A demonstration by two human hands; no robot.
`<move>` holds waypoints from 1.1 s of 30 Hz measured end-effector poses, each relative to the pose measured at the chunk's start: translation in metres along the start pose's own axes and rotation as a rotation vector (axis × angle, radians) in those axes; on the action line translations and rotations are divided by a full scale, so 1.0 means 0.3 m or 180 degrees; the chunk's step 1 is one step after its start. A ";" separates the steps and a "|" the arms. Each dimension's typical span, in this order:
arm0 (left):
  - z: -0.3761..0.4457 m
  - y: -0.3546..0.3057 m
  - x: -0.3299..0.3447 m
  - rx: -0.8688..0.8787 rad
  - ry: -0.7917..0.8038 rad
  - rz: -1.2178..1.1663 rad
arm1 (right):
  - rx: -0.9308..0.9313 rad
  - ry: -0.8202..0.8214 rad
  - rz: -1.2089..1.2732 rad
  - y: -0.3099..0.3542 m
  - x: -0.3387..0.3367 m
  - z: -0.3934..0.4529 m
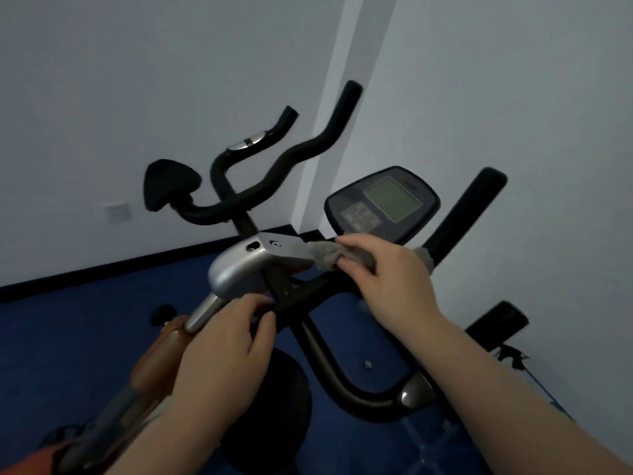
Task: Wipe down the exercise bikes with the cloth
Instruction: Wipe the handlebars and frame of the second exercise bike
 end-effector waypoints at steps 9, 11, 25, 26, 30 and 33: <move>-0.015 0.023 0.007 0.0112 -0.0429 -0.0356 | -0.0506 0.0481 -0.0671 0.175 0.243 0.058; -0.014 0.029 0.008 0.0153 -0.0455 -0.0324 | -0.0487 0.0676 -0.0468 0.170 0.251 0.088; -0.006 0.031 0.009 0.0319 -0.0324 -0.0301 | -0.0980 0.1499 -0.0719 0.163 0.255 0.090; -0.006 0.029 0.009 0.0325 -0.0304 -0.0333 | -0.0801 0.1508 -0.0589 0.148 0.242 0.106; -0.012 0.046 0.021 0.0258 -0.0315 -0.0589 | -0.0732 0.1129 -0.0810 0.163 0.270 0.114; -0.014 0.114 0.029 -0.0138 -0.0299 -0.1702 | -0.0677 0.1323 -0.0082 0.140 0.230 0.118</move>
Point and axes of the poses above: each hand's wrist, its own z-axis towards the middle knuckle, its own x-axis out of the palm, y = z × x, the point moved 6 cm from there along z, towards the middle knuckle, and after that the axes turned 2 degrees about y, right-handed, at the moved point
